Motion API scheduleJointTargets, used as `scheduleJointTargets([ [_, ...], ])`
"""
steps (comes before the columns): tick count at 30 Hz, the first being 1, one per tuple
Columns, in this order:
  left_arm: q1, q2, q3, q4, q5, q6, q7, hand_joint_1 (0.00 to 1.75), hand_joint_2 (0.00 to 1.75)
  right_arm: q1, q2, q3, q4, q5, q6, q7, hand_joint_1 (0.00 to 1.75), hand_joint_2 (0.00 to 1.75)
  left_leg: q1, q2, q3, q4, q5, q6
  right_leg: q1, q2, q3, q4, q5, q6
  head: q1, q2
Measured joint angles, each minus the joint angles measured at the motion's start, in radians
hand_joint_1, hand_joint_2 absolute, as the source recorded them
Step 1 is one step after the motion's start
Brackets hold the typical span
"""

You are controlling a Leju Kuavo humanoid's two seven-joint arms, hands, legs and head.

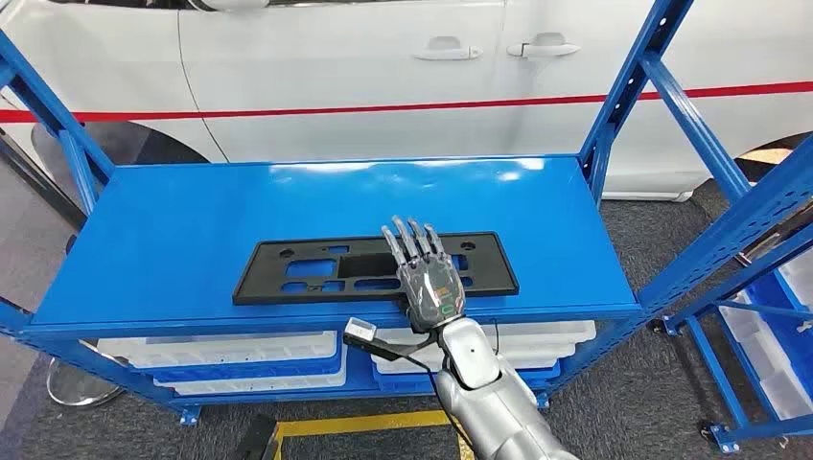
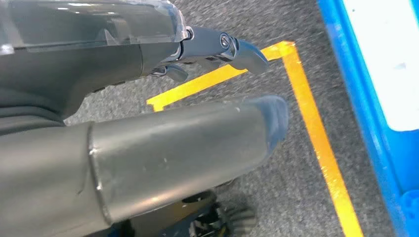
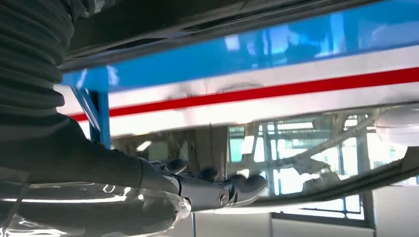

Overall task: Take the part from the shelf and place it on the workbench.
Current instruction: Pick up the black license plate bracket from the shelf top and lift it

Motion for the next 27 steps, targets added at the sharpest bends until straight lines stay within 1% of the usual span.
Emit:
scheduleJointTargets([
  [1, 0.0, 0.0, 0.0, 0.0, 0.002, -0.001, -0.001, 0.0, 0.0, 0.002, -0.001, 0.0, 0.0, 0.0, 0.0, 0.0, 0.0, 1.75, 0.0, 0.0, 0.002, 0.0, -0.002, 0.001, 0.0, 0.0, -0.023, 0.038, -0.015, 0.001, 0.0, 0.0],
  [2, 0.0, 0.0, 0.0, 0.0, 0.003, -0.002, -0.001, 0.0, 0.0, 0.004, -0.001, 0.0, 0.0, 0.0, 0.0, 0.0, 0.0, 1.75, -0.001, 0.0, 0.003, 0.0, -0.003, 0.001, 0.0, 0.0, -0.041, 0.065, -0.023, 0.002, 0.0, 0.0],
  [3, 0.0, 0.0, 0.001, 0.0, 0.006, -0.004, -0.002, 0.0, 0.0, 0.007, -0.002, 0.0, 0.0, 0.0, 0.0, -0.001, 0.0, 1.75, -0.001, 0.0, 0.006, 0.001, -0.007, 0.001, -0.001, 0.0, -0.071, 0.108, -0.032, 0.003, 0.0, 0.0],
  [4, 0.001, 0.0, 0.001, 0.0, 0.008, -0.005, -0.004, 0.0, 0.0, 0.01, -0.004, 0.0, 0.0, 0.0, 0.0, -0.001, 0.29, 1.75, -0.002, -0.002, 0.009, 0.001, -0.011, 0.001, -0.001, 0.0, -0.086, 0.116, -0.02, 0.002, 0.0, 0.0],
  [5, 0.001, 0.0, 0.001, 0.0, 0.009, -0.005, -0.006, 0.0, 0.0, 0.011, -0.004, 0.0, 0.0, -0.001, 0.0, -0.002, 0.73, 1.75, -0.003, -0.003, 0.014, 0.002, -0.016, 0.0, 0.0, 0.0, -0.079, 0.086, 0.011, -0.001, 0.0, 0.0],
  [6, 0.001, 0.0, 0.001, 0.0, 0.01, -0.003, -0.007, 0.0, 0.0, 0.011, -0.004, 0.0, 0.0, -0.001, 0.0, -0.004, 1.17, 1.75, -0.003, -0.005, 0.02, 0.002, -0.023, -0.002, 0.002, 0.0, -0.056, 0.023, 0.056, -0.006, 0.0, 0.0],
  [7, 0.001, -0.001, 0.001, 0.0, 0.011, -0.001, -0.008, 0.0, 0.0, 0.01, -0.005, 0.0, -0.001, -0.001, 0.0, -0.005, 1.6, 1.75, -0.004, -0.006, 0.024, 0.002, -0.03, -0.005, 0.004, 0.001, -0.027, -0.043, 0.092, -0.014, 0.0, 0.0],
  [8, 0.0, -0.001, 0.001, 0.0, 0.011, 0.002, -0.009, 0.0, 0.0, 0.009, -0.005, 0.0, -0.001, -0.001, 0.0, -0.006, 1.75, 1.75, -0.006, -0.007, 0.027, 0.004, -0.037, -0.009, 0.007, 0.002, -0.002, -0.099, 0.117, -0.022, 0.0, 0.0],
  [9, -0.001, -0.002, 0.002, 0.0, 0.012, 0.005, -0.009, 0.0, 0.0, 0.009, -0.005, 0.0, -0.002, -0.001, 0.0, -0.006, 1.75, 1.75, -0.006, -0.007, 0.028, 0.005, -0.042, -0.014, 0.01, 0.002, 0.013, -0.134, 0.128, -0.029, 0.0, 0.0],
  [11, -0.004, -0.003, 0.002, 0.0, 0.013, 0.01, -0.011, 0.0, 0.0, 0.008, -0.006, 0.0, -0.003, -0.001, 0.0, -0.008, 1.75, 1.75, -0.006, -0.007, 0.029, 0.005, -0.048, -0.027, 0.015, 0.004, 0.018, -0.149, 0.124, -0.038, 0.0, 0.0],
  [13, -0.006, -0.002, 0.003, 0.0, 0.015, 0.013, -0.014, 0.0, 0.0, 0.007, -0.007, 0.0, -0.009, -0.001, 0.0, -0.01, 1.75, 1.75, -0.004, -0.005, 0.032, 0.01, -0.062, -0.038, 0.011, 0.004, 0.029, -0.158, 0.121, -0.046, 0.0, 0.0],
  [15, -0.009, -0.002, 0.003, 0.0, 0.018, 0.016, -0.018, 0.0, 0.0, 0.004, -0.007, 0.0, -0.016, -0.001, 0.0, -0.013, 1.75, 1.75, -0.004, -0.003, 0.018, 0.049, -0.089, -0.047, 0.004, 0.003, 0.042, -0.169, 0.119, -0.053, -0.002, 0.0],
  [17, -0.011, -0.003, 0.003, 0.0, 0.019, 0.017, -0.02, 0.0, 0.0, 0.002, -0.007, 0.0, -0.016, -0.001, 0.0, -0.014, 1.75, 1.75, -0.004, -0.003, 0.004, 0.079, -0.103, -0.051, 0.003, 0.002, 0.045, -0.171, 0.117, -0.056, -0.003, 0.0],
  [21, -0.012, -0.003, 0.003, 0.0, 0.02, 0.017, -0.02, 0.0, 0.0, 0.002, -0.007, 0.0, -0.016, -0.001, 0.0, -0.015, 1.75, 1.75, -0.003, -0.003, 0.0, 0.085, -0.106, -0.051, 0.003, 0.002, 0.046, -0.171, 0.117, -0.056, -0.003, 0.0],
  [23, -0.013, -0.003, 0.003, 0.0, 0.023, 0.018, -0.024, 0.0, 0.0, 0.003, -0.007, 0.0, -0.018, -0.001, 0.0, -0.018, 1.75, 1.75, 0.0, -0.003, -0.055, 0.183, -0.14, -0.057, 0.003, 0.001, 0.048, -0.17, 0.113, -0.058, -0.002, 0.0],
  [24, -0.013, -0.003, 0.005, 0.0, 0.025, 0.021, -0.026, 0.0, 0.0, 0.003, -0.008, -0.001, -0.02, -0.001, 0.0, -0.021, 1.75, 1.75, 0.002, -0.003, -0.075, 0.197, -0.122, -0.06, 0.003, 0.002, 0.05, -0.167, 0.11, -0.058, -0.002, 0.0],
  [25, -0.016, -0.003, 0.007, 0.0, 0.028, 0.025, -0.028, 0.0, 0.0, 0.003, -0.008, -0.002, -0.025, -0.002, 0.0, -0.023, 1.75, 1.75, 0.002, -0.003, -0.081, 0.178, -0.095, -0.058, 0.005, 0.004, 0.051, -0.162, 0.105, -0.053, -0.002, 0.0],
  [27, -0.021, -0.002, 0.012, 0.0, 0.033, 0.035, -0.03, 0.0, 0.0, 0.001, -0.009, -0.003, -0.037, -0.004, 0.0, -0.027, 1.75, 1.75, -0.001, -0.004, -0.043, 0.05, -0.008, -0.042, 0.006, 0.006, 0.052, -0.154, 0.101, -0.039, -0.002, 0.0],
])
